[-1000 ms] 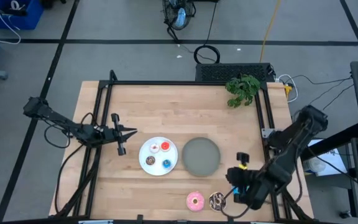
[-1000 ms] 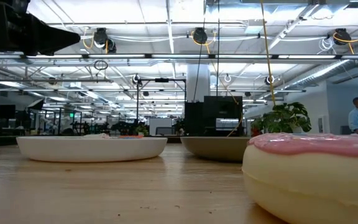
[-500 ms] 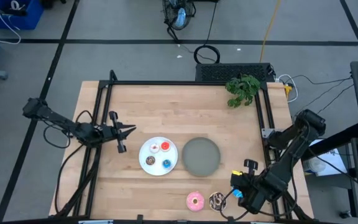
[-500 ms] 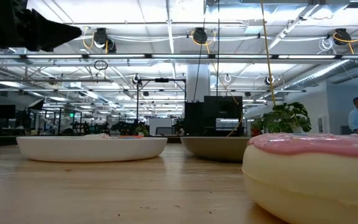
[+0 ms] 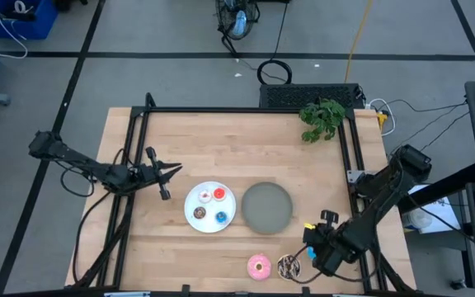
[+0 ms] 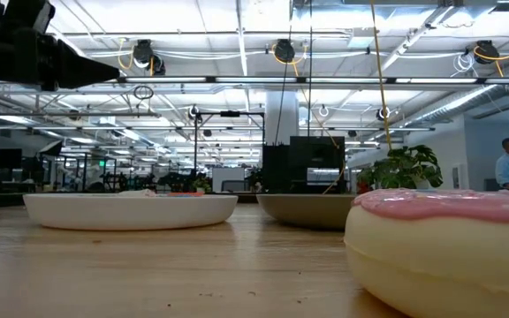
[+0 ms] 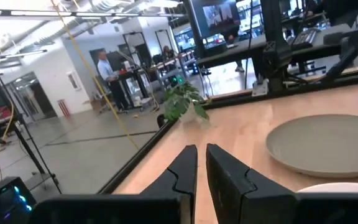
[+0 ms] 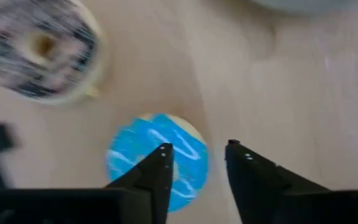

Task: Pick & Place donuts
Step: Put the large blue donut on the gray plate

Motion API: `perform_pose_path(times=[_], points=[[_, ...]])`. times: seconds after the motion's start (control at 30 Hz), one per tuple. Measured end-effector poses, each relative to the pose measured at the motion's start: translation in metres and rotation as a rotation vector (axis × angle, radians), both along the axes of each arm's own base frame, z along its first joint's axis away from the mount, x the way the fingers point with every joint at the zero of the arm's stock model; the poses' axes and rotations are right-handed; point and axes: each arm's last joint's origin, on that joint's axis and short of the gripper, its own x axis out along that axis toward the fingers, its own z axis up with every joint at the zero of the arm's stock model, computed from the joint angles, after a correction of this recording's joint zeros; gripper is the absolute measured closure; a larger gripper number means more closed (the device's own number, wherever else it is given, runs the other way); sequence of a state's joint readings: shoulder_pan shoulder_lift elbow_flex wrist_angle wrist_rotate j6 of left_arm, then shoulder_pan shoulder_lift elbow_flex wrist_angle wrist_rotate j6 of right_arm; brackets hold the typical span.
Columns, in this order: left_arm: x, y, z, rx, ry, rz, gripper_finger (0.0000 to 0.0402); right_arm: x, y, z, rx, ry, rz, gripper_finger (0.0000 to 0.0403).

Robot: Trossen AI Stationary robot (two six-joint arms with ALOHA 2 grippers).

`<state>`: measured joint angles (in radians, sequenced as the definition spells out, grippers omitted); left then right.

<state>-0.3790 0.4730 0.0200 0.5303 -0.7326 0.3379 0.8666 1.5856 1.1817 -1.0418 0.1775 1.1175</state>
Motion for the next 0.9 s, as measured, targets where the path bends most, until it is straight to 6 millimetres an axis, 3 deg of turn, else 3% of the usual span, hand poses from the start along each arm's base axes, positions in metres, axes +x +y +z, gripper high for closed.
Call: perform_pose_path(times=[0.2,0.43,0.7,0.9], points=[[0.000,0.000,0.000,0.011,0.008,0.000,0.0360,-0.004,-0.007,-0.029,0.034,0.029,-0.004,0.0223],[0.000,0.000,0.000,0.046,0.021,0.001,0.0360,-0.010,-0.008,-0.053,0.146,0.078,0.011,0.0202],[0.000,0.000,-0.001,0.035,0.017,0.000,0.0360,-0.016,-0.014,-0.069,0.169,0.096,0.006,0.0205],[0.000,0.000,-0.001,0.036,0.023,0.000,0.0360,-0.017,-0.015,-0.076,0.209,0.077,-0.008,0.0231]])
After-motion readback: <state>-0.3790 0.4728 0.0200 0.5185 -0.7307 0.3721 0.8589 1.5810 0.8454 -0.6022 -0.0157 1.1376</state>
